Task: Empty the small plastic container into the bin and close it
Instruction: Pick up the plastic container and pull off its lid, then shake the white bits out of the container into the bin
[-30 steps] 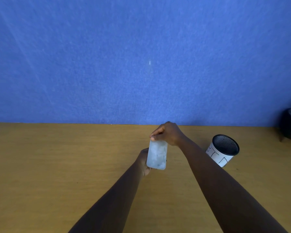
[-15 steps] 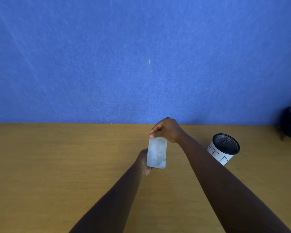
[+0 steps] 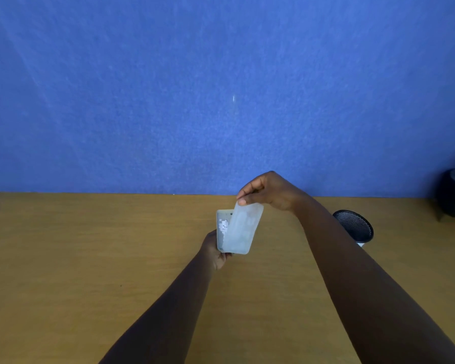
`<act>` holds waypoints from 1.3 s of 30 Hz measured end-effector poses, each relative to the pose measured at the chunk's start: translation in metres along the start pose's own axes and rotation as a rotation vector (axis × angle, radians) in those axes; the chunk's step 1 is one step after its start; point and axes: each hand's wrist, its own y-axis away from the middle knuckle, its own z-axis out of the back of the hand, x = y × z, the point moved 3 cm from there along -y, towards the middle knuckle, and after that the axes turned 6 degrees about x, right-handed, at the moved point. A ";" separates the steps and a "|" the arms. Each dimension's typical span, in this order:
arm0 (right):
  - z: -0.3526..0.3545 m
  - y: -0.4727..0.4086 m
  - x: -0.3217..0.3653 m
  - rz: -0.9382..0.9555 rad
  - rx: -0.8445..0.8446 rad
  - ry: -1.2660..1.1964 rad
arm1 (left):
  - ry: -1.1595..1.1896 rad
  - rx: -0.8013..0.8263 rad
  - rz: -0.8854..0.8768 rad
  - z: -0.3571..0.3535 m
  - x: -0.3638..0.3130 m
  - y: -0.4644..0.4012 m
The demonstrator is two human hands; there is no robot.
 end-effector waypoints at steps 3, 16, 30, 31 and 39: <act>0.014 0.010 0.000 -0.011 0.006 -0.012 | 0.063 -0.034 -0.039 0.008 -0.007 -0.003; 0.003 0.025 -0.059 -0.044 -0.144 0.314 | 0.221 -0.143 -0.147 0.030 -0.028 -0.010; -0.049 0.036 -0.140 -0.031 -0.123 0.522 | 0.217 -0.139 -0.126 0.027 -0.024 -0.016; -0.051 0.036 -0.143 -0.054 -0.087 0.585 | 0.218 -0.139 -0.127 0.027 -0.024 -0.016; -0.056 0.039 -0.148 -0.082 -0.078 0.676 | 0.180 -0.128 -0.127 0.019 -0.022 -0.014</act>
